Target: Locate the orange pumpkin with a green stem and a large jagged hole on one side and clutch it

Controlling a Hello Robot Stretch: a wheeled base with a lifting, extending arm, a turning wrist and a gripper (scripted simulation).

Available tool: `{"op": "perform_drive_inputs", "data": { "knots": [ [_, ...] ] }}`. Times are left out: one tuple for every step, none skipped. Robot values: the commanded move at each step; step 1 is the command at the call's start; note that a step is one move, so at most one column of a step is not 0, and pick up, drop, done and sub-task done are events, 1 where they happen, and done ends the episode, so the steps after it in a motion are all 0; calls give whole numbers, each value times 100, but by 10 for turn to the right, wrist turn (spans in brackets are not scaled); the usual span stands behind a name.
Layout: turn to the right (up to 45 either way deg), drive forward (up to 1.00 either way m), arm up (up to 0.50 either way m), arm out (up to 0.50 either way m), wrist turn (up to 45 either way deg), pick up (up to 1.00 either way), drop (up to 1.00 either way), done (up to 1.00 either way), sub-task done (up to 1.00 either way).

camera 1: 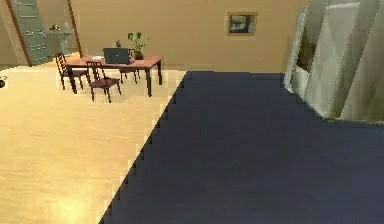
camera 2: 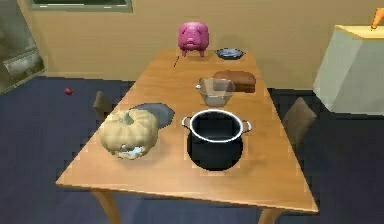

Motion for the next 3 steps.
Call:
{"op": "perform_drive_inputs", "data": {
  "knots": [
    [-150,0,0,0,0,0,0,0,0],
    [0,0,50,0,0,0,0,0,0],
    [0,0,38,0,0,0,0,0,0]
  ]
}}
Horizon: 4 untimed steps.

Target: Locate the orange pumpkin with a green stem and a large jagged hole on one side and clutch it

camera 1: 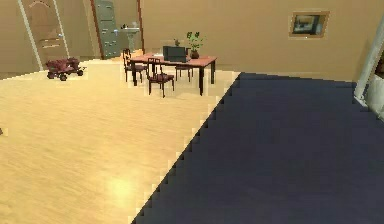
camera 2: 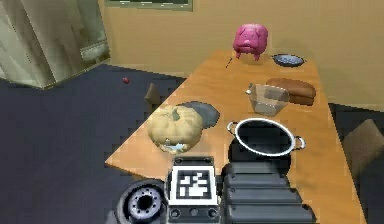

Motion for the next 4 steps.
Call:
{"op": "perform_drive_inputs", "data": {
  "knots": [
    [0,0,0,28,0,0,0,0,0],
    [0,0,0,0,450,0,0,0,0],
    [0,0,0,0,450,0,0,0,0],
    [0,0,0,0,450,0,0,0,0]
  ]
}}
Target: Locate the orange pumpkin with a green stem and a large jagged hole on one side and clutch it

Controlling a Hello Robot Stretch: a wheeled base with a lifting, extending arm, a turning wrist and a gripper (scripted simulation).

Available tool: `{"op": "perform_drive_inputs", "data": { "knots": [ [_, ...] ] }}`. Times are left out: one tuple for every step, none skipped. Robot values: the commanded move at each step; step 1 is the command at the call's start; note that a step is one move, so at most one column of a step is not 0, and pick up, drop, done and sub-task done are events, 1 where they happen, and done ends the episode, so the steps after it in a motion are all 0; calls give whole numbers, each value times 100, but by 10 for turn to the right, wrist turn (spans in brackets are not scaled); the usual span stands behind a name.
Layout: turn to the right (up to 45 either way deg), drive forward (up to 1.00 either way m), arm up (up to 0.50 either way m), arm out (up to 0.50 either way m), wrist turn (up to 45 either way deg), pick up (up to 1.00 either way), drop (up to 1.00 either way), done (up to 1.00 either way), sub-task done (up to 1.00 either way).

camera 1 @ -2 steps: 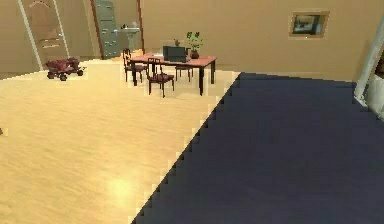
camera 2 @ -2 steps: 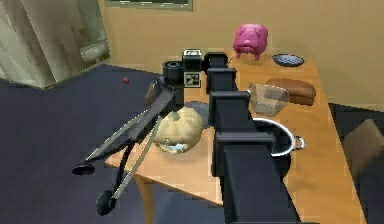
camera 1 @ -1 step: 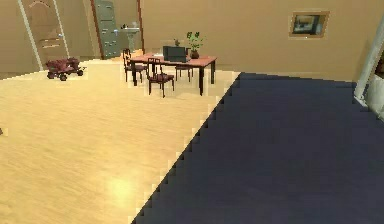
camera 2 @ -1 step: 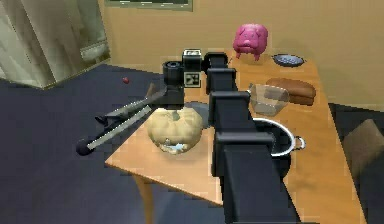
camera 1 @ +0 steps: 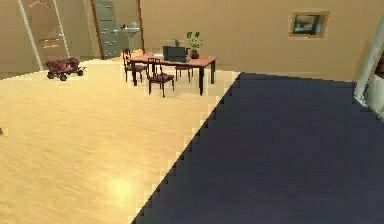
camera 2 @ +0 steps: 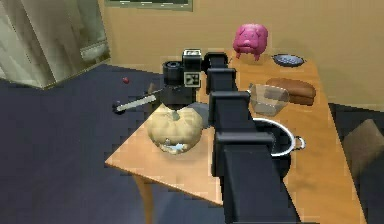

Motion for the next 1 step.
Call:
{"op": "perform_drive_inputs", "data": {
  "knots": [
    [0,0,0,0,360,0,0,0,0]
  ]
}}
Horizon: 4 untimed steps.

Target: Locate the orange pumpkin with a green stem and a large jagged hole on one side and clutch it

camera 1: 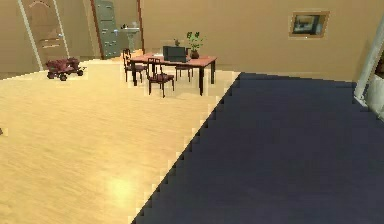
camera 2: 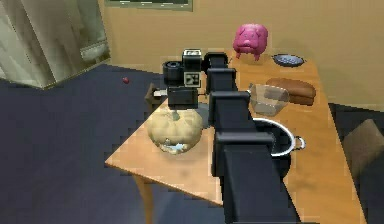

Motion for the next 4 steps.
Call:
{"op": "perform_drive_inputs", "data": {
  "knots": [
    [0,0,-20,0,0,0,0,0,0],
    [0,0,0,0,0,100,0,0,0],
    [0,0,10,0,0,0,0,0,0],
    [0,0,0,0,0,0,0,100,0]
  ]
}}
